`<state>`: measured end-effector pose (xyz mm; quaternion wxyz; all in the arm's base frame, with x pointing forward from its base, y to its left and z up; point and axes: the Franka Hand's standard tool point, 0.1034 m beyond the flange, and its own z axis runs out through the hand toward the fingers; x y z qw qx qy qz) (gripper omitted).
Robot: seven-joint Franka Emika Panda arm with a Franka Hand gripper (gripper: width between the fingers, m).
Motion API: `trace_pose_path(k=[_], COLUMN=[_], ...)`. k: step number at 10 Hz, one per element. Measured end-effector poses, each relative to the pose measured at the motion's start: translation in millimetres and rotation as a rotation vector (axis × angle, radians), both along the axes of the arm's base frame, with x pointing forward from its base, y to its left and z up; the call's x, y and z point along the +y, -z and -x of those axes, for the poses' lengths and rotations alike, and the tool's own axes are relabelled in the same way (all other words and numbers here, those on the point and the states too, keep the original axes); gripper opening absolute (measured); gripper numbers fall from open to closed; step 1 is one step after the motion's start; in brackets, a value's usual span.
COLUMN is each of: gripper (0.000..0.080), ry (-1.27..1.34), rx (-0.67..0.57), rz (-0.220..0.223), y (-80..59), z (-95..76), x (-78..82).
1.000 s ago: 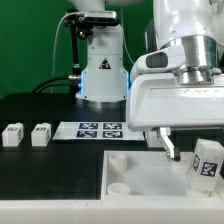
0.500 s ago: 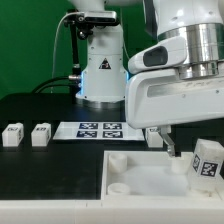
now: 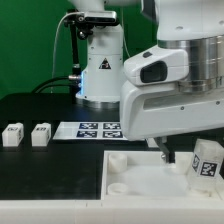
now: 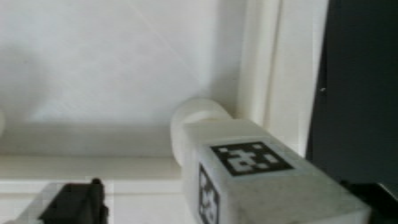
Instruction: Assemble one leg
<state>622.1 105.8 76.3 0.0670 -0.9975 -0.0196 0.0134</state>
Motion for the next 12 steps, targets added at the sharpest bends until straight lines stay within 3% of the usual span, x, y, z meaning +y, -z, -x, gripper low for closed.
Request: trace_pose_path(k=[3, 4, 5, 6, 9, 11, 12], gripper=[0.062, 0.0442, 0.0442, 0.0286, 0.0288, 0.0288, 0.0288], ry=[0.034, 0.06, 0.058, 0.137, 0.45, 0.807, 1.017], rx=[0.005, 0.009, 0.009, 0.02, 0.063, 0.09, 0.105], rz=[0.0, 0.001, 0.001, -0.001, 0.006, -0.022, -0.055], y=[0.6, 0.6, 0.6, 0.6, 1.5, 2.5, 3.0], z=[0.3, 0.3, 0.3, 0.4, 0.8, -1.9, -1.5], x=[0.5, 0.5, 0.3, 1.2, 1.8, 1.7, 0.4])
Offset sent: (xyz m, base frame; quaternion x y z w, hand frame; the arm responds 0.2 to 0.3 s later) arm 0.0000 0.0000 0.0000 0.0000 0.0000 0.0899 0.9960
